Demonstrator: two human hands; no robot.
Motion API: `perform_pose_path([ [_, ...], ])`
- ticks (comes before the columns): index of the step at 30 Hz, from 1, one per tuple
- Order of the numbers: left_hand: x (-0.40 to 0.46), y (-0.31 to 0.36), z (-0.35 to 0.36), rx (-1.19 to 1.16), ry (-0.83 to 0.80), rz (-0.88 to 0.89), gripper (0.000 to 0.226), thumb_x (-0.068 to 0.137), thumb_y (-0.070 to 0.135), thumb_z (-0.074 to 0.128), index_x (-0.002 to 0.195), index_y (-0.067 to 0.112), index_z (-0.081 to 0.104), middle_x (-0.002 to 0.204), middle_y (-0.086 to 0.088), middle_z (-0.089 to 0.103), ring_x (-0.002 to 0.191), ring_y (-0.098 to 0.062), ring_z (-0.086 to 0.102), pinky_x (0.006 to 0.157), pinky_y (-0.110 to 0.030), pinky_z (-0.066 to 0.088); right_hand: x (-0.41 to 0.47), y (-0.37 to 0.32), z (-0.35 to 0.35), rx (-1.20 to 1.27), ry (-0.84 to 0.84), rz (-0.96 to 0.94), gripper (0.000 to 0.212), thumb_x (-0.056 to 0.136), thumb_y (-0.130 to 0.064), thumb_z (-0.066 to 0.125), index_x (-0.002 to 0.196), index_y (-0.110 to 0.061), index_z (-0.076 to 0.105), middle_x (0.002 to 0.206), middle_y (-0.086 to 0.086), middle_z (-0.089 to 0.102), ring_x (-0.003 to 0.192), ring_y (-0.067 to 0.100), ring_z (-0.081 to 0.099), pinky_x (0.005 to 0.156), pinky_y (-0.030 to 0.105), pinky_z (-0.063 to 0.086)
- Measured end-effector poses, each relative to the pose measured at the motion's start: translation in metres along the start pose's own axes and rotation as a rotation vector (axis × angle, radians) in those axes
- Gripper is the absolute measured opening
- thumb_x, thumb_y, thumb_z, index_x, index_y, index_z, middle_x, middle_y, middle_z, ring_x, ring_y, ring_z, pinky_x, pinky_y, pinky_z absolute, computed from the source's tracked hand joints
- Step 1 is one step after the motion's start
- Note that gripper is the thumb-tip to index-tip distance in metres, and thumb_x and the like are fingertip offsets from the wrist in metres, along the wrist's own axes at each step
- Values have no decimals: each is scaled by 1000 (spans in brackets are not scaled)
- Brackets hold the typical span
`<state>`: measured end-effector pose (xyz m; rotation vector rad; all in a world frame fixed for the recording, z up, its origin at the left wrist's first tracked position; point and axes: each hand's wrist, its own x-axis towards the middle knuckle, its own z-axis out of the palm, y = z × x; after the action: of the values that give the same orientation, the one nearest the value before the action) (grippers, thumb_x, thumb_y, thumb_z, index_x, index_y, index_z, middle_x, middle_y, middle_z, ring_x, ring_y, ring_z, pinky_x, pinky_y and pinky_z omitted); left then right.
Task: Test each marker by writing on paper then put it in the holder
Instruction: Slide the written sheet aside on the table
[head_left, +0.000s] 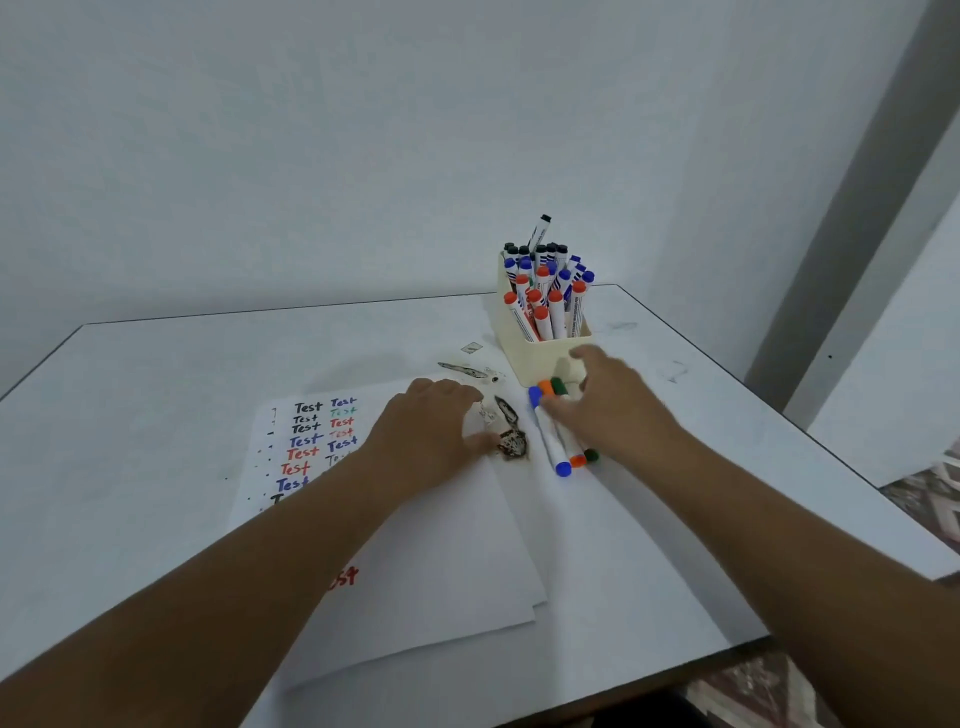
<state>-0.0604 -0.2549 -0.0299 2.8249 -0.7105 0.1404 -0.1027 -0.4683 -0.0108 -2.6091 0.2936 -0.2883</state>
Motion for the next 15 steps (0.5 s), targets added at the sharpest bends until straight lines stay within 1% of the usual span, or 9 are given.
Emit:
perform_pose_path([
  [1,-2,-2,1,0,20,-2,64,89,69,51,142,33,46,148,8,47,136,-18,37,110,-37,34,-9,-2,7,-25,-52,16,74,82,-59,69,143,-29,39,120,0,54,107,21,57,86,38,53],
  [2,-4,-4,2,-1,34,-5,63,90,69,50,142,32,47,147,8,48,135,-18,38,109,-36,34,-17,-4,14,-56,-71,7,73,79,-63,68,138,-30,41,115,1,52,104,22,56,83,38,52],
  [4,-7,-8,2,1,42,-3,63,91,69,49,142,31,47,146,8,49,135,-19,38,109,-36,35,-25,-4,24,-124,-48,-26,63,79,-62,65,130,-32,43,106,1,47,100,24,55,77,37,52],
  [5,-8,-10,1,1,40,-3,64,91,70,48,142,31,47,147,8,48,136,-19,38,109,-36,35,-26,-5,28,-158,-40,-24,59,81,-59,63,129,-30,45,104,2,45,100,25,54,76,36,51],
  [7,-12,-13,-1,3,32,-8,64,92,68,48,144,31,45,148,8,46,137,-19,36,110,-36,34,-24,-9,33,-187,-51,-6,57,84,-54,61,132,-26,51,106,4,43,101,25,52,78,34,50],
  [8,-13,-16,-1,7,30,-11,63,92,66,48,144,30,44,149,8,45,137,-19,35,110,-37,34,-23,-11,34,-159,-63,-9,56,84,-52,63,133,-26,54,107,4,44,101,25,52,78,32,49],
  [11,-18,-26,-4,15,29,-25,62,93,64,49,145,31,43,149,8,45,138,-19,35,112,-37,34,-23,-18,36,-18,-94,-83,52,83,-37,70,134,-34,62,108,4,54,95,17,53,71,22,42],
  [13,-20,-33,-5,8,26,-40,62,93,64,49,145,30,43,149,7,45,138,-19,35,112,-38,34,-22,-22,39,-5,-108,-122,52,86,-31,69,137,-39,60,114,3,59,96,14,52,74,21,39],
  [15,-22,-39,-5,5,24,-51,62,93,64,48,145,30,42,148,7,45,137,-19,35,112,-39,35,-19,-24,46,4,-95,-133,50,90,-32,67,138,-40,58,121,2,60,100,12,53,79,20,37],
])
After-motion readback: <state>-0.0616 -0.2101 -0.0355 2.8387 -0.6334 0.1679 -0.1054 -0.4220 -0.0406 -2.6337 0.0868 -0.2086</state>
